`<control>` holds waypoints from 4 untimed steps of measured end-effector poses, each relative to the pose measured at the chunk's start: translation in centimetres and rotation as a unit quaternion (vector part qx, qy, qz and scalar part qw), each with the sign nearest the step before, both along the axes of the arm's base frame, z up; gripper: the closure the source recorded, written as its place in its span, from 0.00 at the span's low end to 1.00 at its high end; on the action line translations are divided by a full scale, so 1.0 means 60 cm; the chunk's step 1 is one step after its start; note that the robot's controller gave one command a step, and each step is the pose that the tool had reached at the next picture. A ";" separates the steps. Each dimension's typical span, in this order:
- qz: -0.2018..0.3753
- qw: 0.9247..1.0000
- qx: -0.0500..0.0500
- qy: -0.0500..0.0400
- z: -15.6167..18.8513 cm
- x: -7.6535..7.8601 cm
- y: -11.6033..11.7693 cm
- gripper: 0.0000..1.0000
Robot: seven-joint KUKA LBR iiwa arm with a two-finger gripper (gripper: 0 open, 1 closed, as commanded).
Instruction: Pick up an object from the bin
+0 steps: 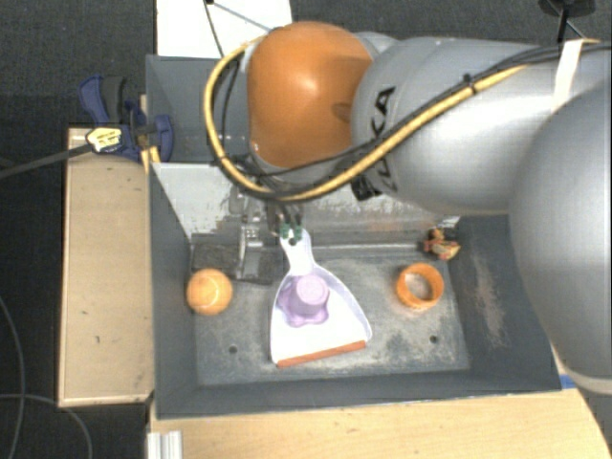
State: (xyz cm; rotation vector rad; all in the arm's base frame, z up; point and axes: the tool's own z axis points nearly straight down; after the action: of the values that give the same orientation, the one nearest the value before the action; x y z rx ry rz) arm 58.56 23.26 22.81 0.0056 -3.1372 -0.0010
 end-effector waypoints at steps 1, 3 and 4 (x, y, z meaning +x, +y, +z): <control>-0.003 1.000 0.001 -0.004 0.009 0.003 -0.003 0.00; -0.040 0.999 0.000 -0.002 -0.168 0.005 -0.057 0.00; -0.164 0.986 0.000 -0.003 -0.185 0.003 -0.087 0.00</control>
Offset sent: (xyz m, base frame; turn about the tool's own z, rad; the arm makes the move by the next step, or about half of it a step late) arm 0.0039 -0.0424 -0.1581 0.0627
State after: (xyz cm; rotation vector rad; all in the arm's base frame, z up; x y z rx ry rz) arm 58.74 18.03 11.68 -0.5092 -3.1012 -0.0010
